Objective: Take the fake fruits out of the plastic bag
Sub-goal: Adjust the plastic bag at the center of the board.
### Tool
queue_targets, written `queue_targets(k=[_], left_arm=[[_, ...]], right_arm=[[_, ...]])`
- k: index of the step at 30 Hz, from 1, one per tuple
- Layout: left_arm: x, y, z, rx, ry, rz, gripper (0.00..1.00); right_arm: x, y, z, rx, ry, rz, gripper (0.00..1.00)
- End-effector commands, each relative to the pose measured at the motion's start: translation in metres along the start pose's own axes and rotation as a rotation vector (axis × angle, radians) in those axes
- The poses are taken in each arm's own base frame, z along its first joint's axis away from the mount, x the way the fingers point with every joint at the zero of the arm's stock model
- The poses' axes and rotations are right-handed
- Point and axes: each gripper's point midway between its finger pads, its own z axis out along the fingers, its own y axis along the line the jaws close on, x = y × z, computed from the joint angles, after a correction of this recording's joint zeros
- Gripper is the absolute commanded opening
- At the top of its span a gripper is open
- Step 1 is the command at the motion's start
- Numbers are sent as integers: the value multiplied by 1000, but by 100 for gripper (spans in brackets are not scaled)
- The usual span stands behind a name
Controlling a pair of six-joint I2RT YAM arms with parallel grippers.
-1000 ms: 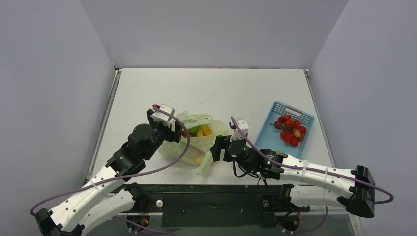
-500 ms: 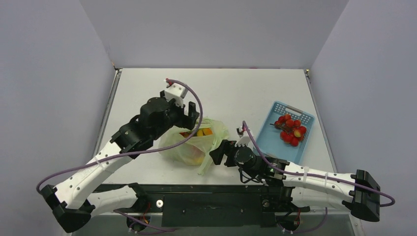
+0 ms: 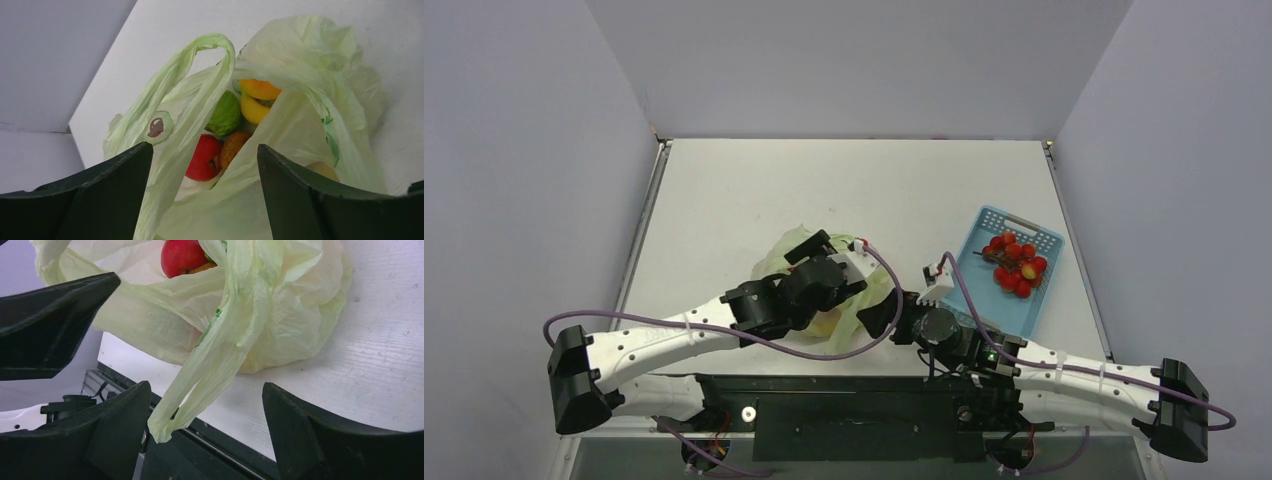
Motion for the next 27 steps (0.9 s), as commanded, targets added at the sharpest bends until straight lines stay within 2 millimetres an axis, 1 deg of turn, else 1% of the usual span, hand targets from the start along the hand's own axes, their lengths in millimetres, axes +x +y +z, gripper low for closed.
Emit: queue_targets(k=[1, 2, 3, 5, 6, 7, 8, 9, 10, 11, 12, 13, 14, 15, 16, 17, 18, 19, 20, 21, 22, 23, 24, 25, 26, 27], left_arm=[[-2, 12, 13, -166, -6, 154, 75], [3, 11, 21, -198, 15, 170, 75], [8, 11, 24, -222, 32, 197, 75], [11, 19, 29, -309, 67, 208, 73], [15, 21, 32, -345, 93, 214, 69], [12, 23, 33, -359, 93, 187, 66], [14, 23, 35, -357, 100, 174, 58], [10, 23, 33, -348, 91, 131, 49], [7, 22, 32, -328, 80, 109, 37], [2, 25, 27, -322, 62, 65, 35], [1, 25, 27, -297, 49, 40, 29], [-2, 29, 21, -289, 24, -10, 17], [-2, 30, 21, -267, 13, -37, 13], [-4, 32, 15, -241, -9, -91, 6], [-3, 36, 12, -237, -9, -125, 3], [-5, 39, 4, -224, -19, -194, 0], [-5, 41, 0, -224, -27, -293, 0], [-5, 42, -11, -194, -33, -349, 0], [-4, 41, -14, -178, -42, -453, 0], [0, 41, -26, -145, -59, -519, 0], [3, 41, -31, -141, -73, -648, 0], [12, 43, -43, -130, -93, -724, 0], [27, 36, -44, -122, -86, -841, 0], [22, 41, -61, -78, -164, -945, 0], [39, 28, -58, -52, -159, -1031, 0], [27, 33, -77, 21, -277, -1136, 0]], right_arm=[[-8, 11, 0, -39, -40, 52, 78], [-9, 13, 0, -43, -40, 50, 78], [-8, 15, 1, -47, -35, 48, 78], [-6, 19, 3, -57, -19, 37, 78], [-4, 21, 5, -58, -10, 30, 78], [0, 24, 6, -69, 11, 27, 78], [2, 27, 9, -73, 21, 18, 78], [6, 31, 9, -89, 40, 15, 78], [10, 34, 12, -99, 58, 6, 78], [14, 33, 15, -95, 74, -3, 78], [15, 38, 15, -110, 84, -10, 78], [18, 38, 17, -106, 97, -21, 77], [16, 41, 18, -108, 99, -31, 77], [17, 41, 19, -101, 104, -37, 77], [15, 43, 20, -95, 102, -42, 77], [15, 42, 21, -86, 103, -48, 77], [11, 44, 21, -81, 98, -53, 77], [11, 43, 22, -72, 96, -57, 77], [9, 43, 23, -63, 90, -59, 77], [8, 43, 23, -56, 87, -56, 77], [7, 41, 24, -48, 78, -54, 77], [8, 41, 25, -48, 74, -50, 77], [9, 42, 26, -55, 80, -53, 77], [11, 44, 28, -58, 86, -64, 77], [14, 45, 28, -61, 99, -75, 77], [16, 45, 30, -49, 110, -95, 77]])
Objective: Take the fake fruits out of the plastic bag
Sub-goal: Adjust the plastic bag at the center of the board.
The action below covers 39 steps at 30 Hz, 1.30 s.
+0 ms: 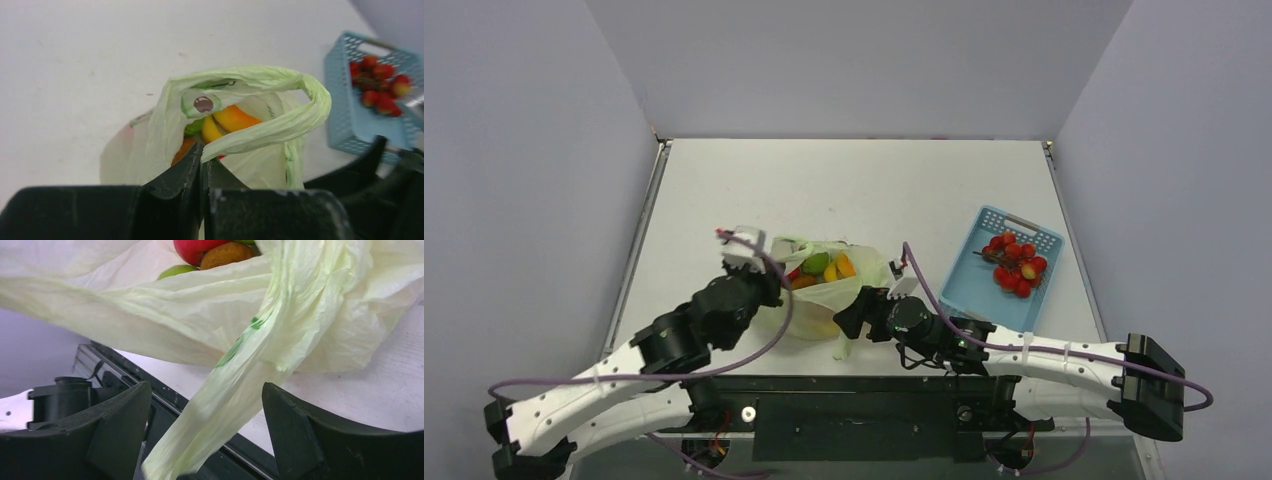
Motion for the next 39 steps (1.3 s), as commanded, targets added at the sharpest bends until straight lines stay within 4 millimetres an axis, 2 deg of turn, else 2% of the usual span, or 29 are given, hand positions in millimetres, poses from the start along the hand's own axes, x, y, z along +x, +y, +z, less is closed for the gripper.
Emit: queue_targets(k=[1, 2, 4, 5, 11, 17, 19, 23, 24, 28, 30, 35, 37, 38, 39], left_arm=[[37, -5, -31, 165, -11, -520, 0], [21, -2, -44, 231, -88, -612, 0], [29, 8, -53, 250, -127, -695, 0], [39, 16, -56, 243, -127, -719, 0], [58, 39, -64, 170, -104, -711, 0], [64, 31, -59, 173, -56, -669, 0], [64, 27, -57, 173, -47, -659, 0], [63, 24, -55, 175, -38, -657, 0], [63, 23, -54, 176, -37, -661, 0], [62, 22, -53, 176, -41, -672, 0], [60, 21, -52, 175, -43, -673, 0], [55, 16, -47, 158, -29, -662, 0], [54, 13, -43, 140, -15, -661, 0], [54, 12, -41, 136, -9, -658, 0], [52, 9, -39, 130, 2, -648, 0]], right_arm=[[-2, 15, 6, -6, 2, -57, 77], [0, 14, 7, 12, 16, -85, 76], [2, 11, 6, 53, 20, -134, 76], [3, 13, 4, 55, 25, -152, 76], [1, 15, 4, 91, 14, -203, 77], [3, 25, 7, 116, 27, -222, 76], [11, 19, 4, 176, 50, -247, 75], [2, -3, -8, 367, -16, -300, 75], [5, -3, -9, 370, -13, -307, 75], [17, -4, 0, 393, 26, -324, 76], [25, -3, 11, 424, 55, -350, 76], [34, -15, 20, 489, 91, -414, 74], [36, -13, 23, 472, 100, -436, 64], [36, -10, 27, 451, 106, -429, 47], [35, -10, 29, 447, 111, -451, 38]])
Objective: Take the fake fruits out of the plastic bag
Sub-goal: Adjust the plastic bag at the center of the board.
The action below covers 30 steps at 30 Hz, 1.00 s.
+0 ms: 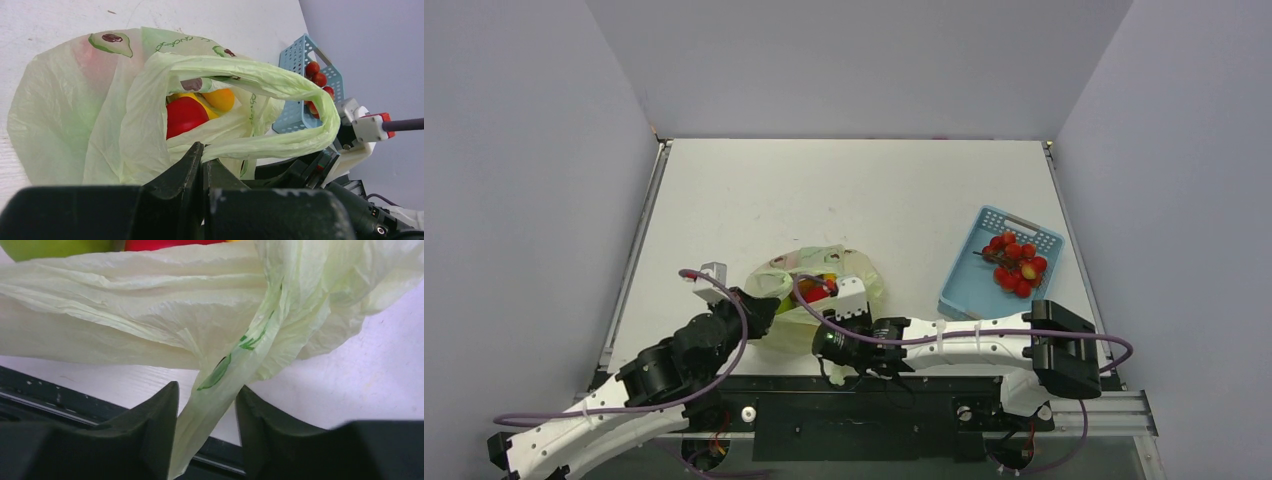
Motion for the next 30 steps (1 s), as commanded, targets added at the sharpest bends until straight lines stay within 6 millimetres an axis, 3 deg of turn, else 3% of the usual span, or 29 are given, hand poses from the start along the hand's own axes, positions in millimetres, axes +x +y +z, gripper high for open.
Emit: queue_targets(k=[1, 2, 4, 7, 9, 10, 11, 12, 13, 14, 15, 16, 18, 19, 20, 21, 23, 26, 28, 30], left_arm=[[-24, -31, 3, 32, -33, -42, 0], [-22, -31, 7, 14, -21, -24, 0], [-31, -33, 10, -4, -30, 4, 0], [-60, -45, 15, 18, -65, 63, 0], [-85, -47, 29, 15, -62, 81, 0], [-89, -37, 46, 5, -6, 64, 0], [-103, -38, 51, 20, -1, 41, 0], [-111, -31, 64, 71, 56, -15, 0], [-129, -36, 68, 136, 36, -60, 0], [-142, -19, 71, 152, 55, -119, 0], [-151, -17, 71, 187, 63, -159, 0], [-169, 3, 67, 145, 9, -188, 0], [-181, 10, 61, 130, -19, -213, 0], [-187, 1, 56, 167, -47, -222, 0], [-183, 6, 54, 167, -60, -244, 0], [-191, -1, 44, 194, -114, -254, 0], [-186, 4, 32, 169, -150, -265, 0], [-159, 31, 22, 31, -159, -257, 0], [-138, 53, 13, -75, -170, -270, 0], [-119, 67, 5, -145, -160, -246, 0]], right_arm=[[-29, 5, -1, -25, -55, -7, 22], [-38, 6, -3, -41, -72, -25, 9], [-61, 6, -6, -84, -102, -30, 0], [-100, 6, -10, -200, -113, -1, 0], [-133, 7, -16, -311, -126, 30, 0], [-145, 19, -24, -418, -115, 30, 0], [-163, 7, -18, -426, -121, 65, 0], [-176, 15, -25, -501, -117, 69, 0], [-193, 3, -20, -502, -126, 101, 0], [-210, -3, -20, -540, -129, 125, 0], [-226, -4, -25, -567, -146, 145, 0], [-234, -13, -21, -591, -133, 170, 0], [-252, -22, -24, -649, -125, 220, 0], [-258, -25, -27, -670, -124, 245, 0], [-263, -31, -31, -701, -124, 257, 0], [-263, -35, -34, -709, -126, 267, 0], [-259, -45, -42, -728, -124, 277, 0], [-237, -66, -34, -686, -98, 301, 0], [-207, -82, -19, -622, -56, 312, 0], [-159, -102, 5, -515, 27, 323, 0]])
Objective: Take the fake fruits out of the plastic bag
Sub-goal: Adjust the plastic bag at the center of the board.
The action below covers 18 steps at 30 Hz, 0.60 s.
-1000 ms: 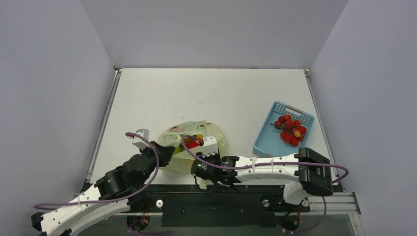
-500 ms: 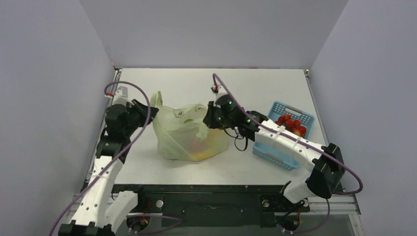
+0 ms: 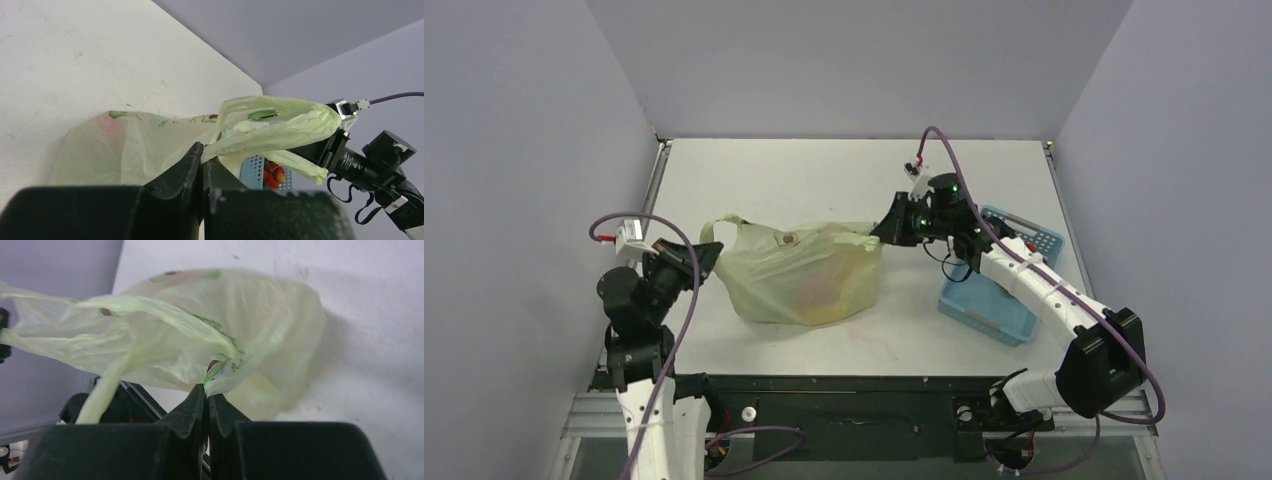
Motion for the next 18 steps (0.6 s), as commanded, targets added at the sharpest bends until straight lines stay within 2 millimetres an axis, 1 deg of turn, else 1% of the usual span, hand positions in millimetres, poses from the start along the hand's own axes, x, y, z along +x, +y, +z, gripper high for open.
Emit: queue_targets(k=[1, 2, 3, 4, 6, 7, 8, 9, 10, 11, 12, 13, 14, 16, 17, 18], left_arm=[[25, 52, -20, -201, -9, 35, 0], [32, 67, -24, -252, 6, 52, 0], [34, 70, -26, -265, 7, 66, 0], [37, 76, -29, -286, 14, 80, 0], [36, 72, -29, -275, 18, 93, 0], [33, 67, -29, -266, 13, 97, 0], [30, 64, -28, -256, 8, 102, 0], [26, 60, -27, -247, 0, 107, 0], [24, 56, -25, -236, 0, 110, 0], [22, 51, -24, -218, 2, 114, 0], [25, 45, -22, -180, 25, 120, 0], [24, 40, -21, -159, 33, 130, 0], [26, 31, -21, -110, 49, 144, 0], [23, 15, -24, -48, 43, 196, 0], [18, 7, -27, -25, 29, 238, 5], [16, 2, -28, -14, 27, 256, 7]], right_arm=[[51, -51, -11, 129, 66, 5, 0], [68, -65, -12, 165, 96, 8, 0], [72, -74, -15, 200, 93, 9, 0], [82, -82, -17, 223, 108, 9, 0], [81, -87, -26, 246, 96, -4, 0], [76, -88, -34, 261, 75, -10, 0], [66, -82, -41, 257, 42, -34, 0], [63, -83, -46, 275, 37, -39, 0], [51, -75, -52, 267, 6, -64, 0], [49, -73, -56, 273, 10, -68, 0], [42, -66, -60, 263, -4, -79, 0], [40, -61, -61, 245, -5, -83, 0], [36, -53, -62, 221, -11, -86, 0], [35, -44, -61, 196, -10, -91, 0], [35, -43, -61, 191, -11, -93, 0], [34, -40, -60, 182, -16, -98, 0]])
